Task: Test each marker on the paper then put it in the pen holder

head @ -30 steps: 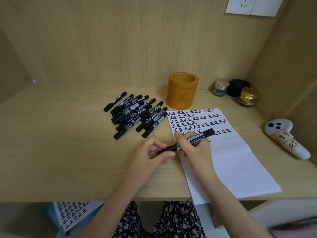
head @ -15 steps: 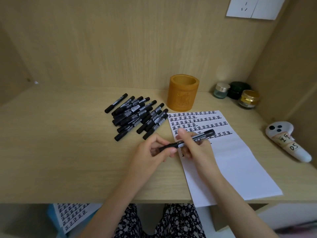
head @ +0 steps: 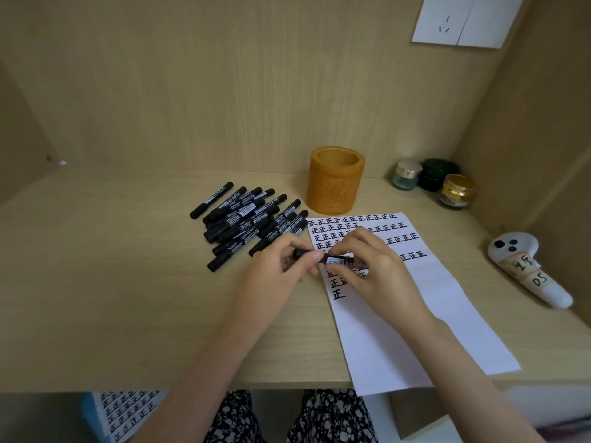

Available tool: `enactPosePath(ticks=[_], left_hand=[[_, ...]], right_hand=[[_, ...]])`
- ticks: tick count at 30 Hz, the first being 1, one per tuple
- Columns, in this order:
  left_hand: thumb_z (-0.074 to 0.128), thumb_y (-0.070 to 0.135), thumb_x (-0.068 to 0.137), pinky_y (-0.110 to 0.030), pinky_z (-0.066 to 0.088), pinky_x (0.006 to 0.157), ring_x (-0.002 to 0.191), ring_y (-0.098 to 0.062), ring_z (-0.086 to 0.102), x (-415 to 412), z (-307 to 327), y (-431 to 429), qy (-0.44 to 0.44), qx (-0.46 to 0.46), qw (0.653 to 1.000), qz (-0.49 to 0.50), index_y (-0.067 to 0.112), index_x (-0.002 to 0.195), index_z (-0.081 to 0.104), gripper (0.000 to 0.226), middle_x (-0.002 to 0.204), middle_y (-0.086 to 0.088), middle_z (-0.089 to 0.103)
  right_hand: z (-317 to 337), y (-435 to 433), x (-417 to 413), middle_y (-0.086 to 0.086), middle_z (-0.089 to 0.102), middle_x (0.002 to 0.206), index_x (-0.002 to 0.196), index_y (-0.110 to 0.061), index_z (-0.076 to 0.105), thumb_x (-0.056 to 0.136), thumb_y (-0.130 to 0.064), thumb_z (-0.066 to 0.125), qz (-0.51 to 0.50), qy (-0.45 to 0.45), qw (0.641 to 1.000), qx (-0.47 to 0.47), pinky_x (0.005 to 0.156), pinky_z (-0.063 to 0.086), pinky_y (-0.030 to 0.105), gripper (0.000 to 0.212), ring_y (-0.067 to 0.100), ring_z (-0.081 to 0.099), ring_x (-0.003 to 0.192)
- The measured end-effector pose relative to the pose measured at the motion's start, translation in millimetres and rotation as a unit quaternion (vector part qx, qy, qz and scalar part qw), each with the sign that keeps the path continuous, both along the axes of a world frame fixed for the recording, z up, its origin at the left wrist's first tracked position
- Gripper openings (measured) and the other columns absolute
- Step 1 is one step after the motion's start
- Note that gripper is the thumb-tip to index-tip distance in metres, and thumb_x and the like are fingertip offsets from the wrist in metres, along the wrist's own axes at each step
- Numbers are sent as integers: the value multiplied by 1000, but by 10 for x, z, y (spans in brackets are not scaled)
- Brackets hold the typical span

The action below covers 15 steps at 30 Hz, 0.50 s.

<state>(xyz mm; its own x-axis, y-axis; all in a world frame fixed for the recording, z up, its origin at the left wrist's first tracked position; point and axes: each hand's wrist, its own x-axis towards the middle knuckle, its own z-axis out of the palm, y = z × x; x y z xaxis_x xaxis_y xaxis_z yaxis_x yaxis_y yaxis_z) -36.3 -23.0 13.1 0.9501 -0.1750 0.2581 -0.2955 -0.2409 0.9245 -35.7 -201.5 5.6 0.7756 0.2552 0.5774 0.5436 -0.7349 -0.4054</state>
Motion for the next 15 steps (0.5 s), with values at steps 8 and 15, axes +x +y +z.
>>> enactPosePath(ticks=[8, 15], left_hand=[[58, 34, 88, -19, 48, 74, 84, 0, 56, 256, -81, 122, -30, 155, 979, 131, 26, 101, 60, 15, 91, 13, 62], [61, 33, 87, -22, 41, 84, 107, -12, 46, 288, -291, 211, -107, 295, 930, 194, 20, 114, 60, 30, 111, 6, 55]], right_hand=[[452, 27, 408, -5, 62, 86, 95, -18, 60, 87, -16, 68, -66, 61, 963, 255, 69, 51, 23, 12, 10, 61, 77], [872, 32, 1193, -14, 59, 86, 106, -12, 62, 91, -21, 63, -154, -16, 930, 334, 67, 51, 17, 17, -1, 57, 75]])
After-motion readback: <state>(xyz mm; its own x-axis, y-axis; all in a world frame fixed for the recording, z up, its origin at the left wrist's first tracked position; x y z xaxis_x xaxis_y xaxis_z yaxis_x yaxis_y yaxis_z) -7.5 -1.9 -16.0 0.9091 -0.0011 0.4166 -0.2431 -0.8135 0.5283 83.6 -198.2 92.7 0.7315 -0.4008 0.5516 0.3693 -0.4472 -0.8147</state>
